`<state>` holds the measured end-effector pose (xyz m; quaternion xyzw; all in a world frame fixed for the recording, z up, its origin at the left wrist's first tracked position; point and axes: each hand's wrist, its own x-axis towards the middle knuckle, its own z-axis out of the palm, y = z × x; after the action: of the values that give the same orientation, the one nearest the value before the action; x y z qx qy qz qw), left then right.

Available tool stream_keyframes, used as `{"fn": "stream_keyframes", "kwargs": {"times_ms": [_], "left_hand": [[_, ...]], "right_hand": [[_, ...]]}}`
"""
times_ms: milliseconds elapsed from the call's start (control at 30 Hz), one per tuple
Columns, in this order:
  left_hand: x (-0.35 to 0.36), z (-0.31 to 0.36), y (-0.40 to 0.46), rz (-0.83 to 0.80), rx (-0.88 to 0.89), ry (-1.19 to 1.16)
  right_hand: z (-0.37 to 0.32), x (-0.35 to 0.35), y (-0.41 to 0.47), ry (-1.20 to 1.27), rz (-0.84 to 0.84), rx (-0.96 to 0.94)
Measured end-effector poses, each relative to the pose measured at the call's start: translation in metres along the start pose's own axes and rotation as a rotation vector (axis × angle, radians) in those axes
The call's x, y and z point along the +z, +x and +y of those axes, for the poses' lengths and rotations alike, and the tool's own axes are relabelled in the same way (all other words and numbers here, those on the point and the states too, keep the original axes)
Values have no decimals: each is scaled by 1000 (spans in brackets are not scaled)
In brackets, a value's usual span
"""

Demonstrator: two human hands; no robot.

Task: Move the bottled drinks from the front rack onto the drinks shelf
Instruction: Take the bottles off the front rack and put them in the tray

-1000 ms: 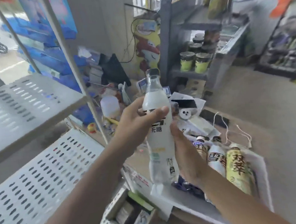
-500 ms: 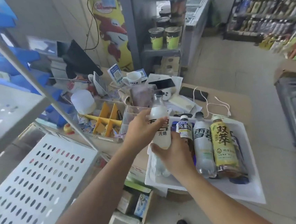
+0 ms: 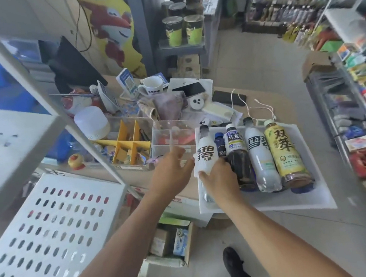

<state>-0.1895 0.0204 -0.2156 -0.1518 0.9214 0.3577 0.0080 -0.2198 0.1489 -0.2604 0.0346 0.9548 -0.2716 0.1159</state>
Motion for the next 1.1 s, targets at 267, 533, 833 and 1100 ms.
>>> {"fn": "stream_keyframes", "kwargs": {"times_ms": [267, 533, 833, 1100], "left_hand": [[11, -16, -5, -43, 60, 114], [16, -17, -5, -62, 57, 166], [28, -5, -5, -61, 2, 164], [30, 6, -6, 30, -94, 194]], "right_hand": [[-2, 9, -4, -235, 121, -93], [-3, 9, 4, -330, 87, -156], [5, 5, 6, -346, -29, -199], [1, -29, 18, -302, -145, -366]]}}
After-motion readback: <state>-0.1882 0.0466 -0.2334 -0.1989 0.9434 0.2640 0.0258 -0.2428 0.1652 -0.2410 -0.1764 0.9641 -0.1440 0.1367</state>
